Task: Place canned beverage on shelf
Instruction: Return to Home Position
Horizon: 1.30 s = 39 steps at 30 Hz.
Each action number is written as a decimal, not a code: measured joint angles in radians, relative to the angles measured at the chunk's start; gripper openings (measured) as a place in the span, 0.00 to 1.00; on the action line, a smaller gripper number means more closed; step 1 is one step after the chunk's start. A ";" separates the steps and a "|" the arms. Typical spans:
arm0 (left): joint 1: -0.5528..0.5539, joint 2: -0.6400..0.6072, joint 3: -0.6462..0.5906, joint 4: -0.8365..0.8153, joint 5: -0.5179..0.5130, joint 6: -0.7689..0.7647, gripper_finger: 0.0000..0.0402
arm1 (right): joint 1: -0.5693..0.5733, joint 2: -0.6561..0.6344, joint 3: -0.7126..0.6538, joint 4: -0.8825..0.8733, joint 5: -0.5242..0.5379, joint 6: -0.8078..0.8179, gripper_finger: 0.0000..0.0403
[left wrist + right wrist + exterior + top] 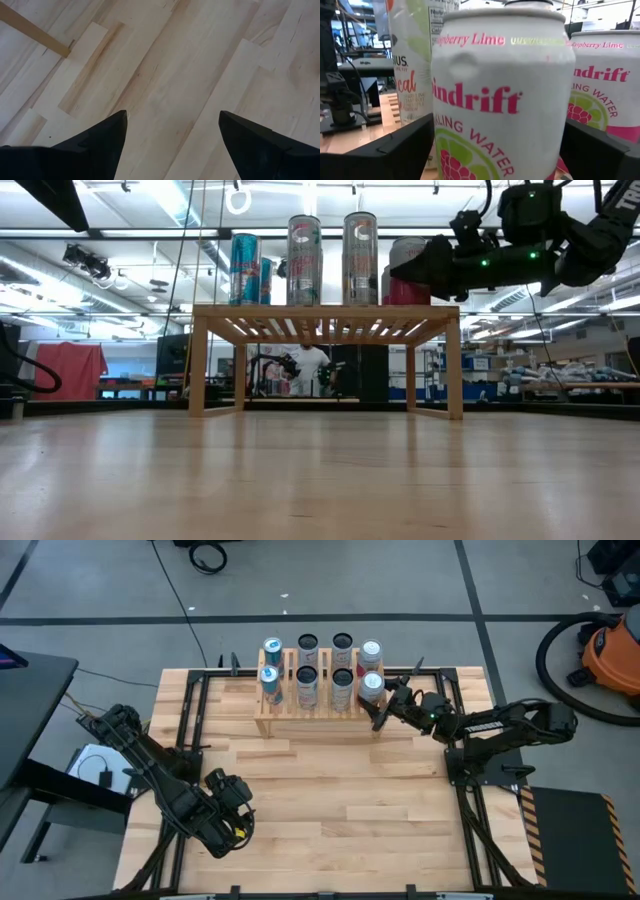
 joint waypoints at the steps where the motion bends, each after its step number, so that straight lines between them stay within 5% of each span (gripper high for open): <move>1: 0.000 0.000 0.000 0.000 0.000 0.000 0.79 | 0.000 0.000 0.000 0.001 0.000 0.010 0.98; 15: 0.014 -0.006 0.018 -0.125 -0.061 0.001 0.79 | 0.034 -0.167 0.000 -0.028 0.003 0.024 0.97; 22: 0.024 -0.008 0.118 -0.319 -0.052 0.177 0.79 | 0.078 -0.338 0.000 -0.095 -0.002 0.117 0.97; 26: 0.013 -0.017 0.165 -0.339 -0.180 0.185 0.79 | 0.103 -0.447 0.000 -0.173 -0.079 0.140 0.97; 39: -0.052 -0.423 0.112 -0.255 -0.286 0.223 0.79 | 0.149 -0.819 -0.001 -0.527 -0.180 0.162 0.97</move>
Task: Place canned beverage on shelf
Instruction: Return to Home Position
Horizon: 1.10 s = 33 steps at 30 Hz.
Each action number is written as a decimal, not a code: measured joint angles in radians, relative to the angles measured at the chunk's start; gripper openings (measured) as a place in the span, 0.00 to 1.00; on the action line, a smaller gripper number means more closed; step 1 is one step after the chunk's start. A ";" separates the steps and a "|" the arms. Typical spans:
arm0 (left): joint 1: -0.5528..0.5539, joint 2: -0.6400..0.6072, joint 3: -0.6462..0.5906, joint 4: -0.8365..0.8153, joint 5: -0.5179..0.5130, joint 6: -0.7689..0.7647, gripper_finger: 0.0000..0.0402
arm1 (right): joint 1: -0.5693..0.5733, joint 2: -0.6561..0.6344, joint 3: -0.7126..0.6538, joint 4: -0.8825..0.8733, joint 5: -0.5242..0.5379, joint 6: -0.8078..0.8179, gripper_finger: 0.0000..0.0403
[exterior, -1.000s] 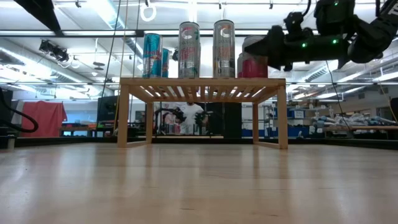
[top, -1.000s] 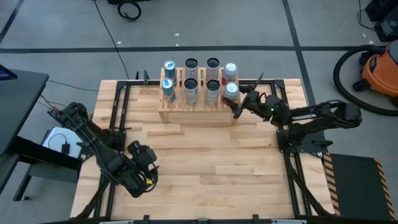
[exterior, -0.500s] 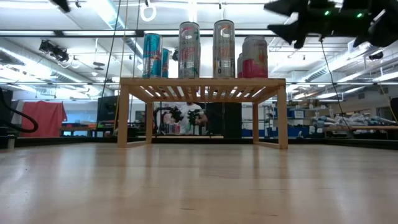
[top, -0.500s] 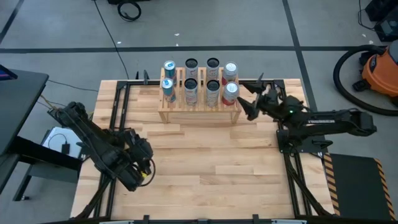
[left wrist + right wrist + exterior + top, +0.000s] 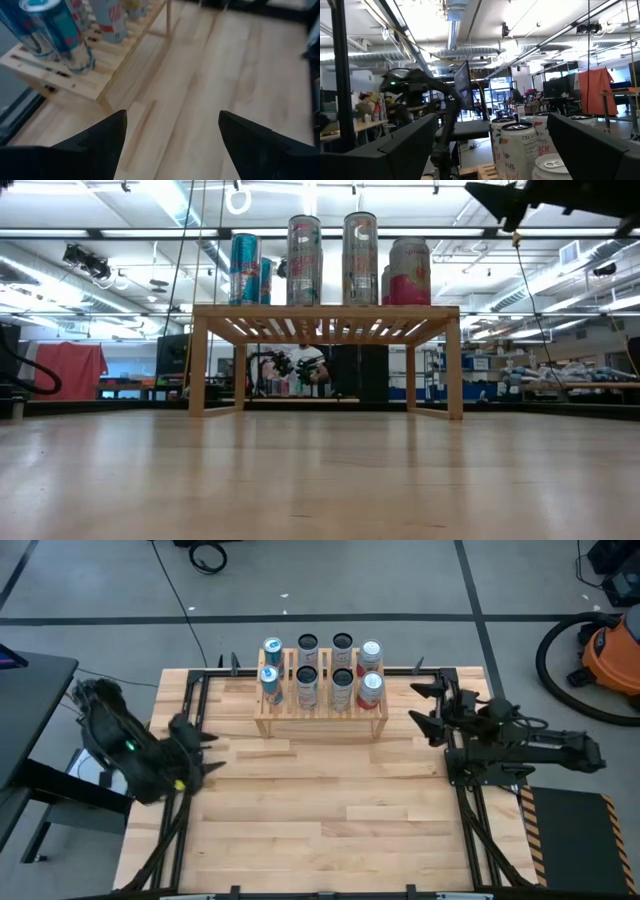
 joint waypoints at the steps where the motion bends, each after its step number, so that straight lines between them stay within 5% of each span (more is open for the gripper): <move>1: -0.008 -0.033 -0.015 0.018 -0.010 0.014 0.79 | 0.000 -0.022 0.000 -0.020 0.000 0.001 0.97; 10: -0.066 -0.315 -0.290 0.248 -0.053 0.114 0.79 | 0.000 -0.186 0.000 -0.233 -0.028 0.059 0.97; 19: -0.103 -0.583 -0.717 0.740 -0.020 0.333 0.79 | 0.000 -0.284 0.000 -0.341 -0.226 0.099 0.97; 23: -0.103 -0.652 -0.871 1.034 0.109 0.488 0.79 | 0.000 -0.309 0.000 -0.399 -0.284 0.161 0.97; 27: -0.103 -0.671 -0.978 1.350 0.355 0.697 0.79 | 0.000 -0.311 0.000 -0.401 -0.294 0.177 0.97; 30: -0.103 -0.670 -1.032 1.464 0.542 0.807 0.79 | 0.000 -0.311 0.000 -0.402 -0.269 0.176 0.97; 33: -0.103 -0.670 -1.099 1.530 0.591 0.850 0.79 | 0.000 -0.311 0.000 -0.397 -0.255 0.199 0.97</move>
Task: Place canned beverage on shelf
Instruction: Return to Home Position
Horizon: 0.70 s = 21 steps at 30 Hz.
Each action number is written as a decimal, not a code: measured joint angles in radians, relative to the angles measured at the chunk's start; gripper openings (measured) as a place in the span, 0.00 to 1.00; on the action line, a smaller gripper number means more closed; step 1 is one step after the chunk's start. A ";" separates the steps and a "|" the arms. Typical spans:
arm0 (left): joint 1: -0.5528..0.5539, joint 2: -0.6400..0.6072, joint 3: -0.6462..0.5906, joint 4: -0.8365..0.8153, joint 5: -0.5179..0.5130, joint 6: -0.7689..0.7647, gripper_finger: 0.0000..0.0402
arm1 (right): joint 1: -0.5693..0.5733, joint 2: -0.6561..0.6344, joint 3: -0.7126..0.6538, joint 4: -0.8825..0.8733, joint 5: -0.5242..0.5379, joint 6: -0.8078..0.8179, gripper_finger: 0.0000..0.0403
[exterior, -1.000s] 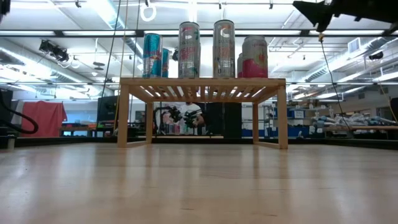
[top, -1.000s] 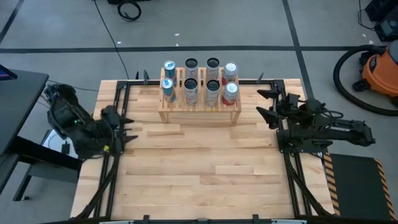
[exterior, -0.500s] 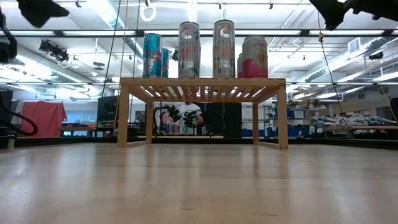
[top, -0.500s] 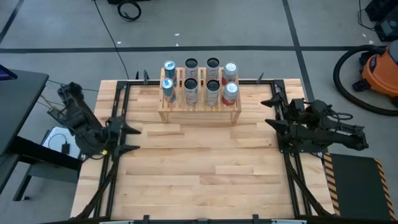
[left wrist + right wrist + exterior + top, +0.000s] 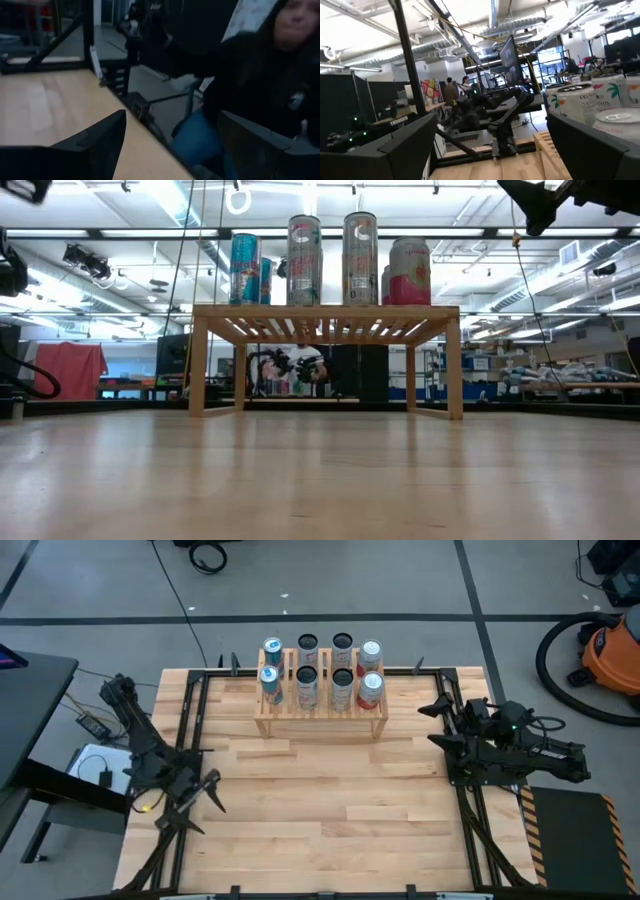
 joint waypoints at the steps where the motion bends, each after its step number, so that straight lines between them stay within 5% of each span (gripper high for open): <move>1: 0.001 0.000 -0.022 0.010 -0.001 0.003 0.79 | 0.000 0.000 0.000 0.003 -0.005 -0.007 0.97; 13: 0.004 0.000 -0.214 0.176 0.053 0.027 0.79 | 0.000 -0.002 -0.069 0.005 -0.230 -0.193 0.97; 21: 0.003 0.000 -0.264 0.201 0.051 0.099 0.79 | 0.000 -0.002 -0.172 0.028 -0.243 -0.281 0.97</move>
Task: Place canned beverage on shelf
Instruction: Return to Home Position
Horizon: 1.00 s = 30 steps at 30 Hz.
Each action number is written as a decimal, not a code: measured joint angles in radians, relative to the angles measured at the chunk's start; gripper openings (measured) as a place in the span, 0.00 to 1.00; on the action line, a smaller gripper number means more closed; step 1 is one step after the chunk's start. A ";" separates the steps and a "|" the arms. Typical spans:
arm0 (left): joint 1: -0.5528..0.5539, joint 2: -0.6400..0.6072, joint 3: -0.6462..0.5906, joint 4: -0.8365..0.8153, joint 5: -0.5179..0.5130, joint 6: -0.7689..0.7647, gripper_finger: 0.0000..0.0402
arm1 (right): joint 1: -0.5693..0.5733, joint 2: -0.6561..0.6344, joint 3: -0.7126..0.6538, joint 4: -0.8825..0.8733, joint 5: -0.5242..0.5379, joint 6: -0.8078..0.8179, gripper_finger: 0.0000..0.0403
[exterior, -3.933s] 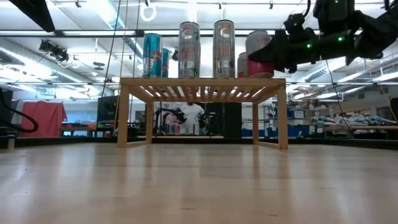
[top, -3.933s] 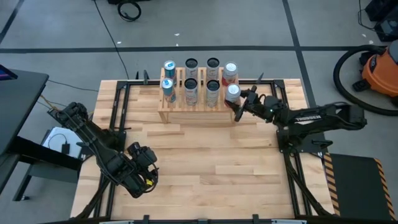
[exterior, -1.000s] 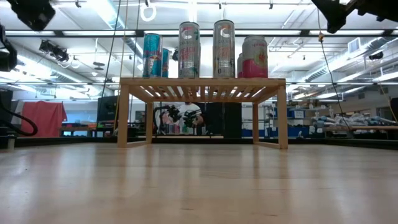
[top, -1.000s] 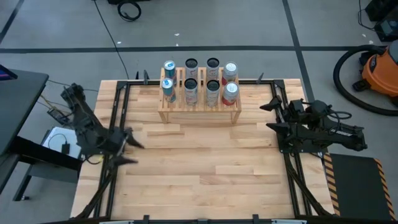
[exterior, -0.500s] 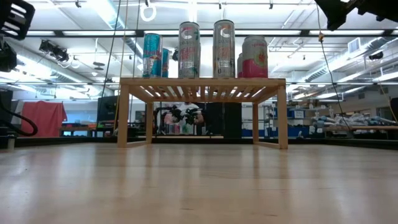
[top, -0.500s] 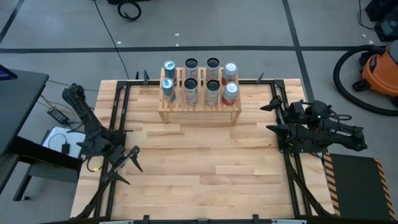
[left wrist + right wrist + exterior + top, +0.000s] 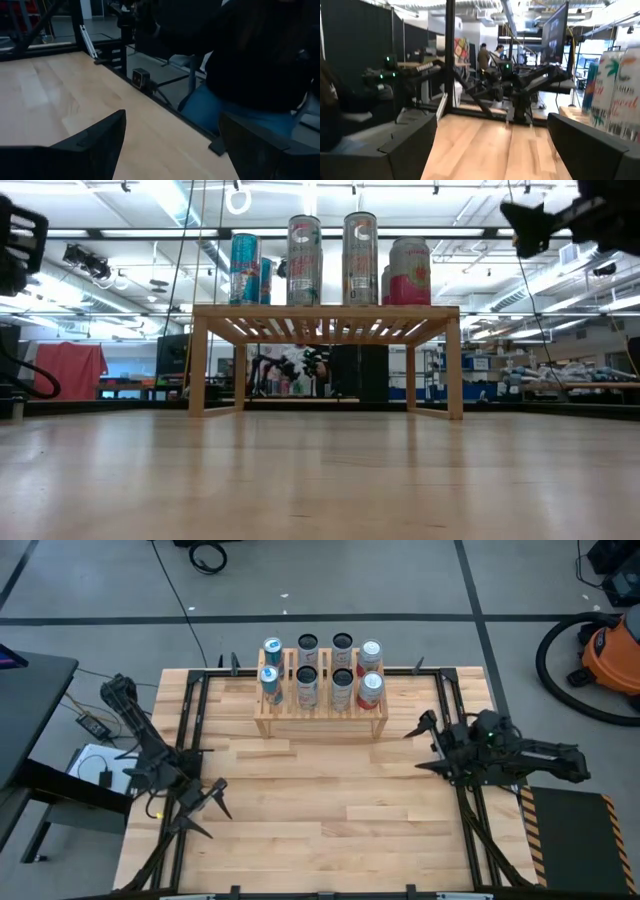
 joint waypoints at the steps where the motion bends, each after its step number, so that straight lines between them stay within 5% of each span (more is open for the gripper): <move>1: 0.000 0.000 -0.013 0.010 -0.003 0.002 0.79 | 0.000 0.000 -0.013 0.001 0.000 -0.010 0.97; 21: 0.000 0.001 -0.027 -0.014 -0.113 0.023 0.79 | -0.002 0.002 -0.133 -0.066 0.000 -0.084 0.97; 30: 0.000 0.001 -0.027 -0.014 -0.157 0.021 0.79 | -0.002 0.002 -0.133 -0.063 0.000 0.146 0.97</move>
